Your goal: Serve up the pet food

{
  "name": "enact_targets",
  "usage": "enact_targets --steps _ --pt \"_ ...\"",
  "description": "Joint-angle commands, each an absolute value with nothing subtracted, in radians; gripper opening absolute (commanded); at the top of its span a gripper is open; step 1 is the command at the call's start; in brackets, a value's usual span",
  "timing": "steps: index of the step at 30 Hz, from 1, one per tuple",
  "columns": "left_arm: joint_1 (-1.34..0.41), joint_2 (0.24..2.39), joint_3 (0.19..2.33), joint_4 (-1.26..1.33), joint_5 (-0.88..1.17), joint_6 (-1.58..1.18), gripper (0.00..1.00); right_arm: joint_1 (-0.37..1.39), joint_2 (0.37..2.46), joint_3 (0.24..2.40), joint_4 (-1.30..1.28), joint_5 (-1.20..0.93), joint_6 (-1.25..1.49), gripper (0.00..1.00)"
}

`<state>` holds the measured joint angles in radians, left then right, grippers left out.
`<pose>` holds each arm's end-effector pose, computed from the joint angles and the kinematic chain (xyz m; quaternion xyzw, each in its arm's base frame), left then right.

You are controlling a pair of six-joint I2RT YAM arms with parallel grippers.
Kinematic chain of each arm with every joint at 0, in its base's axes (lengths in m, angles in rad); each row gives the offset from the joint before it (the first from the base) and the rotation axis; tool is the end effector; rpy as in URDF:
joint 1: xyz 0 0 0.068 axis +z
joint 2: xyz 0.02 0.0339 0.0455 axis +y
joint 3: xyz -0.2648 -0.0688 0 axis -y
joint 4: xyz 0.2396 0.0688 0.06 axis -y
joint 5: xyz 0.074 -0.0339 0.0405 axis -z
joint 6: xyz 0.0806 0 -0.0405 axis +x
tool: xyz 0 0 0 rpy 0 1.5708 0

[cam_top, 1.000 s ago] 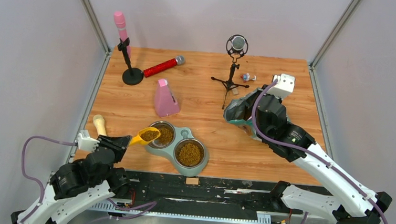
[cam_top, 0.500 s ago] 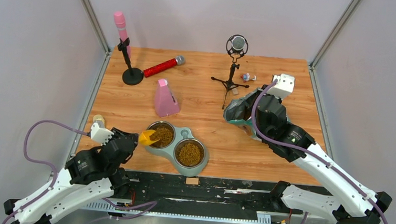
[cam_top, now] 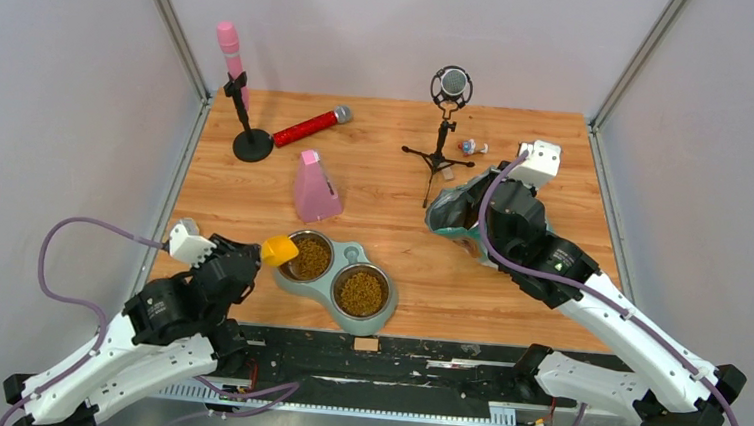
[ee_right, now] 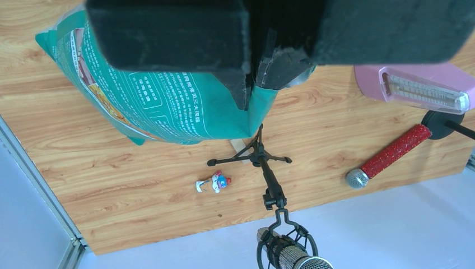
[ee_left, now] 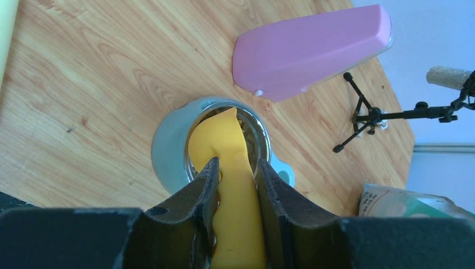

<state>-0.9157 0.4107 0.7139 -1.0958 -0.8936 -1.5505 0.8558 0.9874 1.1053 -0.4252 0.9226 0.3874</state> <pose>0.0957 -0.0215 0.2594 -0.4161 0.7416 -0.1903 0.4906 0.1940 0.1255 0.3852 0.0880 0.7639 0.0159 0.6391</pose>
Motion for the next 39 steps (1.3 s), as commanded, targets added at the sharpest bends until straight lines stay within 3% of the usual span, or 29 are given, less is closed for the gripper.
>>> enact_targets --steps 1,10,21,27,31,39 --pt "-0.914 0.435 0.762 -1.028 -0.929 -1.453 0.00 0.859 0.945 1.122 -0.278 0.951 0.385 0.00" --pt "-0.913 0.546 0.824 -0.924 -0.838 -1.263 0.00 0.858 0.947 1.126 -0.279 0.944 0.372 0.00" --pt "-0.914 0.851 1.121 -1.176 -0.808 -1.109 0.00 0.858 0.934 1.131 -0.278 0.943 0.328 0.00" --pt "-0.913 0.836 1.165 -1.155 -0.761 -1.040 0.00 0.858 0.937 1.131 -0.282 0.909 0.315 0.00" --pt "-0.913 0.726 1.130 -0.987 -0.669 -0.953 0.00 0.858 0.940 1.138 -0.286 0.890 0.313 0.00" --pt "-0.914 0.477 0.875 -0.341 -0.467 -0.864 0.00 0.858 0.942 1.156 -0.307 0.868 0.328 0.00"
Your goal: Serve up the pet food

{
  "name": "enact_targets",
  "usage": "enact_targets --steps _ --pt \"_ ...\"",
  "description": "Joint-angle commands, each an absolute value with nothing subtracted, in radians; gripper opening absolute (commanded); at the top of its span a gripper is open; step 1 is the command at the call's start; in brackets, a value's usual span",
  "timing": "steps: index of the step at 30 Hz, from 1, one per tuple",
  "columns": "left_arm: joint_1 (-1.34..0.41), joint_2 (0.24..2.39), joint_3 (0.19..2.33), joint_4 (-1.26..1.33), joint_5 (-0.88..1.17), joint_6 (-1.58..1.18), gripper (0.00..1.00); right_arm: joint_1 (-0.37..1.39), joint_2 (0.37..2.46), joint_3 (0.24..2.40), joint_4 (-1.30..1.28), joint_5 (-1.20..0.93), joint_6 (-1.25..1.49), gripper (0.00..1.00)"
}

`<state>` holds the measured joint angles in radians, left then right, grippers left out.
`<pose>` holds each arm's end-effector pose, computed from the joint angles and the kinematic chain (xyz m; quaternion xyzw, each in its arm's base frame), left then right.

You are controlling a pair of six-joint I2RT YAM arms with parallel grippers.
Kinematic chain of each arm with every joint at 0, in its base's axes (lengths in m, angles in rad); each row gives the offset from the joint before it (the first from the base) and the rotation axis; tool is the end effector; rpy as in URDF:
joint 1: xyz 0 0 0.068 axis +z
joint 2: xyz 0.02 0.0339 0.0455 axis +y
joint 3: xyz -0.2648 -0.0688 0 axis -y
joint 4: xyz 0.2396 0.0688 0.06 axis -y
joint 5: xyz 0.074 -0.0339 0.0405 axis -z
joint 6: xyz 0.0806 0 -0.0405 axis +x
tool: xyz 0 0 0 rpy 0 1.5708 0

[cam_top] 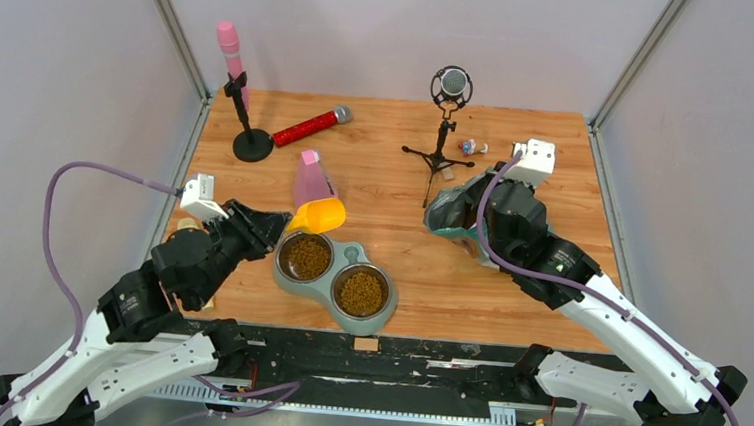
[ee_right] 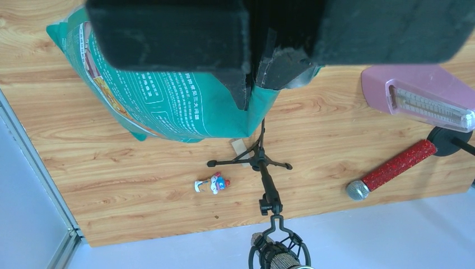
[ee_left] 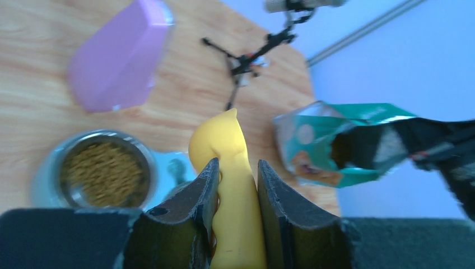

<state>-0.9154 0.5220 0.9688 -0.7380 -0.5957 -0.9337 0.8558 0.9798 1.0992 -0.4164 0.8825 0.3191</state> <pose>0.1062 -0.0639 0.3628 -0.1822 0.7653 -0.3139 0.5316 0.1932 0.1275 0.3849 0.0521 0.7683 0.0123 0.6379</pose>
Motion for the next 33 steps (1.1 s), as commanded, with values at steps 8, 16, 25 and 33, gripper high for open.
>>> enact_targets --steps 8,16,25,33 --pt "-0.914 0.621 0.901 -0.016 -0.179 -0.840 0.00 0.857 0.952 1.168 -0.310 0.868 0.338 0.00" --pt "-0.914 0.863 1.038 0.075 0.040 -0.834 0.00 0.858 0.963 1.180 -0.313 0.888 0.333 0.00" --pt "-0.914 1.065 1.168 -0.083 -0.112 -0.865 0.00 0.857 0.973 1.188 -0.313 0.891 0.321 0.00" --pt "-0.994 1.268 1.430 -0.405 -0.333 -0.916 0.00 0.856 0.993 1.208 -0.316 0.919 0.313 0.00"
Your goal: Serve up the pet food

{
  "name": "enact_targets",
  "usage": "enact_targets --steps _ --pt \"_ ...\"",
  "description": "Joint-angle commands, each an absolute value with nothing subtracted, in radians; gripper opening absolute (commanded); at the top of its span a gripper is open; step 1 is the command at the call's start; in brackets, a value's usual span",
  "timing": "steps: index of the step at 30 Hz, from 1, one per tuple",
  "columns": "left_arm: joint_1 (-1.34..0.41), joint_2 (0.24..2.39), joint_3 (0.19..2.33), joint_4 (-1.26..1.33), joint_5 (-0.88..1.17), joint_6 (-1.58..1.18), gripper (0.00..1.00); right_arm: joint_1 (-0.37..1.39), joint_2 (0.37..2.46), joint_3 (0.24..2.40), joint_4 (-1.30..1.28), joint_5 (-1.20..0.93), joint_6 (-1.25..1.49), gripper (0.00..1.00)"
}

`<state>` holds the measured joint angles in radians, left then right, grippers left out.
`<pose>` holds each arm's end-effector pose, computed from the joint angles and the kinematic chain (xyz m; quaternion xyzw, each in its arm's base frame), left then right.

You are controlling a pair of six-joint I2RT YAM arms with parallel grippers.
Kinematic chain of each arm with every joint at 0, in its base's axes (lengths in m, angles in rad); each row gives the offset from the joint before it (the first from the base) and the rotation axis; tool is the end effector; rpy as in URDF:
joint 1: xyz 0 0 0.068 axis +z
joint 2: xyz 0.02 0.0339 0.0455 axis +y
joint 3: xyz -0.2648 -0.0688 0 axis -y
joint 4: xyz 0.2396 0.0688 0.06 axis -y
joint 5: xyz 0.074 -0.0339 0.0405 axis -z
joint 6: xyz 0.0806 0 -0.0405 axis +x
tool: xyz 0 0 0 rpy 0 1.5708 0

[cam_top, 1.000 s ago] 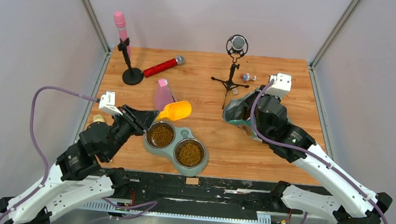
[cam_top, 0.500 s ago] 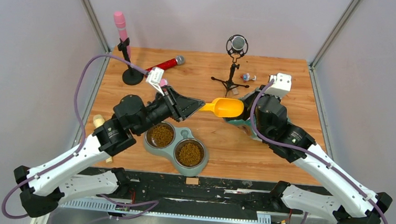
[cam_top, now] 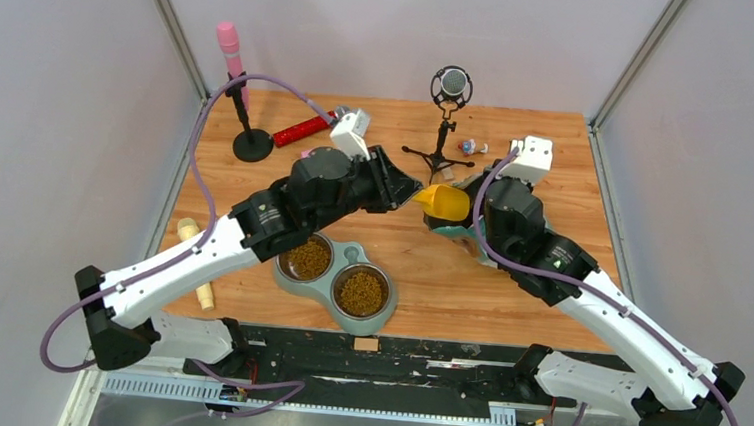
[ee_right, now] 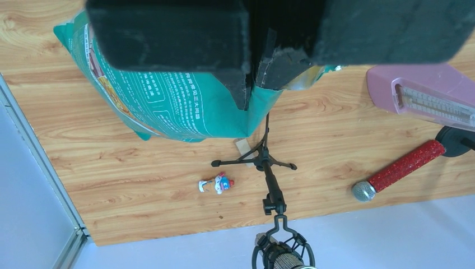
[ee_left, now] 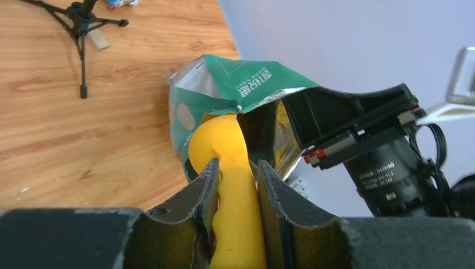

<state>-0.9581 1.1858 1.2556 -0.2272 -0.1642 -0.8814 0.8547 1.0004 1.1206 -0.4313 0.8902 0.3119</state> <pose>0.1873 -0.2436 0.4114 -0.0241 0.7594 -0.4770 0.4418 0.1959 0.1297 0.3865 0.0488 0.7707 0.0024 0.6354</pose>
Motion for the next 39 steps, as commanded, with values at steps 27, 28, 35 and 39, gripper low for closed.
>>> enact_targets --steps 27,28,35,39 --pt "-1.062 1.838 1.757 -0.575 -0.442 -1.155 0.00 0.856 1.023 1.196 -0.328 0.943 0.434 0.00" --pt "-1.063 1.829 1.731 -0.493 -0.436 -1.179 0.00 0.856 1.015 1.192 -0.328 0.938 0.441 0.00" --pt "-1.062 1.706 1.387 -0.010 -0.338 -1.308 0.00 0.857 0.955 1.157 -0.328 0.912 0.469 0.00" --pt "-1.061 1.645 1.270 0.113 -0.311 -1.340 0.00 0.856 0.942 1.153 -0.327 0.921 0.465 0.00"
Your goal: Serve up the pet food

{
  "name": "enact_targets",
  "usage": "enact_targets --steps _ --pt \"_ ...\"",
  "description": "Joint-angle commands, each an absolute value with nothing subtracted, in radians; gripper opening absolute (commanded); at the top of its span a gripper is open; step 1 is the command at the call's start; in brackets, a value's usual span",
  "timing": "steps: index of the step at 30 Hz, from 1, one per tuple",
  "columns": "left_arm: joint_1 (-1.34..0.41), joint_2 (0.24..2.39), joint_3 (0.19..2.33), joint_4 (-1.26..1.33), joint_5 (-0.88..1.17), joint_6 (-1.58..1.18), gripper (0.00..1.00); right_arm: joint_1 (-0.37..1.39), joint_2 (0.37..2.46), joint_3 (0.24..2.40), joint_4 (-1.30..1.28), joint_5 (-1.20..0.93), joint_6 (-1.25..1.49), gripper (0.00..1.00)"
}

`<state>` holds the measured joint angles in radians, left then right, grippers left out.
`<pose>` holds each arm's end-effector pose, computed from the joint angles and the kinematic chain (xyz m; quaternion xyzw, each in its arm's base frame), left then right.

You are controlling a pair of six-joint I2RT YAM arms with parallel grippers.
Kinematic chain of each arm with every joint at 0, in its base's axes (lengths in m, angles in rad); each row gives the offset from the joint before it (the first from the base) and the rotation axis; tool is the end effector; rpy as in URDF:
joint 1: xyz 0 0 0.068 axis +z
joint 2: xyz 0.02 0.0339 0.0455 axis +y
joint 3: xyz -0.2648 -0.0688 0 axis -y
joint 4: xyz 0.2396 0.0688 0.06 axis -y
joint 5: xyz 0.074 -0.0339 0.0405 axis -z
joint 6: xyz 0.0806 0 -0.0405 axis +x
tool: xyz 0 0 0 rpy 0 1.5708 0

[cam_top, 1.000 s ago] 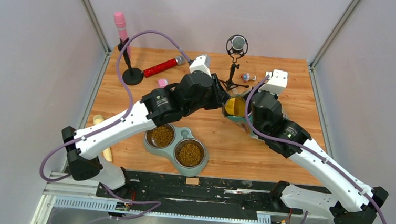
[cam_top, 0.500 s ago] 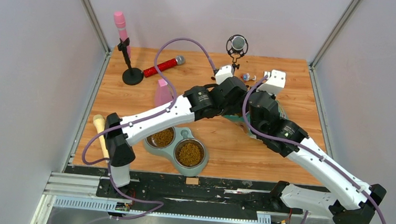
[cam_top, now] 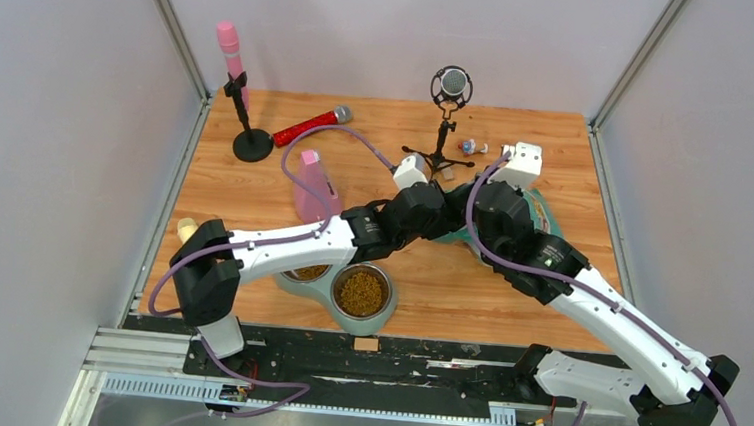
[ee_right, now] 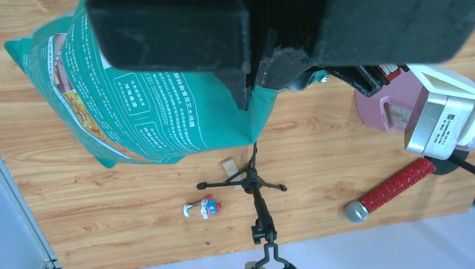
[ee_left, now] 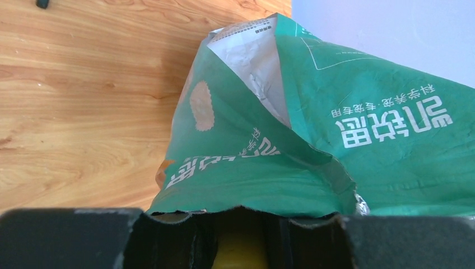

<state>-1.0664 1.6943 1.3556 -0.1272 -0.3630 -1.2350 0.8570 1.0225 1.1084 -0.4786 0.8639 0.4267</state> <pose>0.2338 -0.3643 0.2862 -0.1649 0.8263 -0.4086 0.3508 0.1984 0.1354 0.3715 0.0660 0.7873 0.0232 0.6125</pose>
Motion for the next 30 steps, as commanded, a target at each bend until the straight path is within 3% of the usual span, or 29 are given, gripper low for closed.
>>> enact_targets --steps 1,14,30 --pt "-1.060 1.624 1.251 0.116 -0.309 -1.340 0.00 0.856 0.941 1.154 -0.327 0.922 0.461 0.00" --pt "-1.035 1.264 0.915 0.268 -0.311 -1.312 0.00 0.856 0.911 1.144 -0.330 0.940 0.430 0.00" --pt "-0.953 1.105 0.679 0.449 -0.234 -1.383 0.00 0.856 0.912 1.152 -0.330 0.923 0.422 0.00"
